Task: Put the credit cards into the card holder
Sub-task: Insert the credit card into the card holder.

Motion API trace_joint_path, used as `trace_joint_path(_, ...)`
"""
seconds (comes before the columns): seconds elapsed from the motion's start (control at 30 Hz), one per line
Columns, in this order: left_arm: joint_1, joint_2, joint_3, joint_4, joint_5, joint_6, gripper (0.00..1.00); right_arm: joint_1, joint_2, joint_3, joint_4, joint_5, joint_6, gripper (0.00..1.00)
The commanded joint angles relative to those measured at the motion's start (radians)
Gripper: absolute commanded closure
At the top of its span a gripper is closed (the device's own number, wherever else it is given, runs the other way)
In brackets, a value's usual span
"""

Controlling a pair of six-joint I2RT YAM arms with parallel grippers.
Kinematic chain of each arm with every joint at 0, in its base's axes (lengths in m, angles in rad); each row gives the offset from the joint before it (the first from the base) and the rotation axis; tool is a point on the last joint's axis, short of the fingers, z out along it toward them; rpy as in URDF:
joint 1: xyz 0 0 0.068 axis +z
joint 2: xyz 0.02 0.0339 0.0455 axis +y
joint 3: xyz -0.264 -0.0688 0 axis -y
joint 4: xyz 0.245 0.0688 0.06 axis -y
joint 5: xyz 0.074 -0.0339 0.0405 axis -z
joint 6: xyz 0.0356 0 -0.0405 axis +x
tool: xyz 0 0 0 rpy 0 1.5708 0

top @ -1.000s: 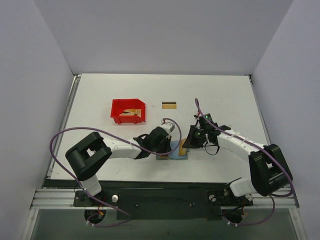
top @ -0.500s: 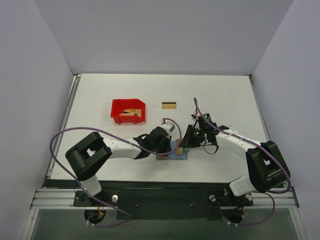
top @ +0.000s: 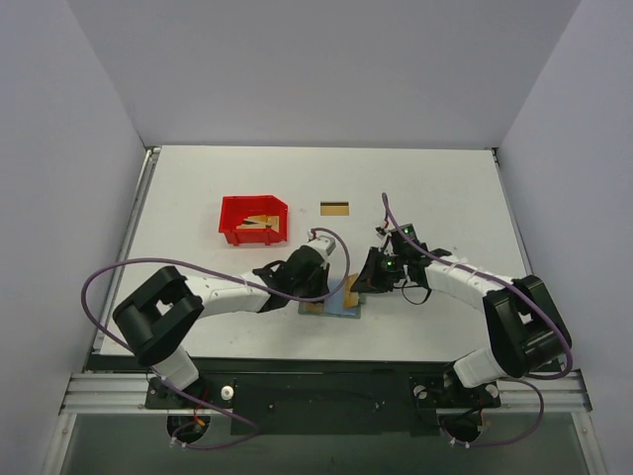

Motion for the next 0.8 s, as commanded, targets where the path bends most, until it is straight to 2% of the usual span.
trace_joint_path(0.0, 0.009, -0.032, 0.019, 0.005, 0.004, 0.006, 1.00, 0.001, 0.018, -0.001, 0.033, -0.044, 0.012, 1.00)
trace_joint_path(0.27, 0.024, -0.131, -0.013, -0.007, -0.036, -0.019, 1.00, 0.011, 0.006, 0.002, 0.063, -0.069, 0.031, 1.00)
trace_joint_path(0.53, 0.131, -0.320, -0.095, -0.066, -0.114, -0.080, 1.00, 0.073, 0.049, 0.075, 0.057, -0.073, 0.026, 1.00)
trace_joint_path(0.77, 0.191, -0.285, -0.129, -0.127, -0.117, -0.071, 1.00, 0.137, 0.127, 0.129, 0.077, -0.055, 0.038, 1.00)
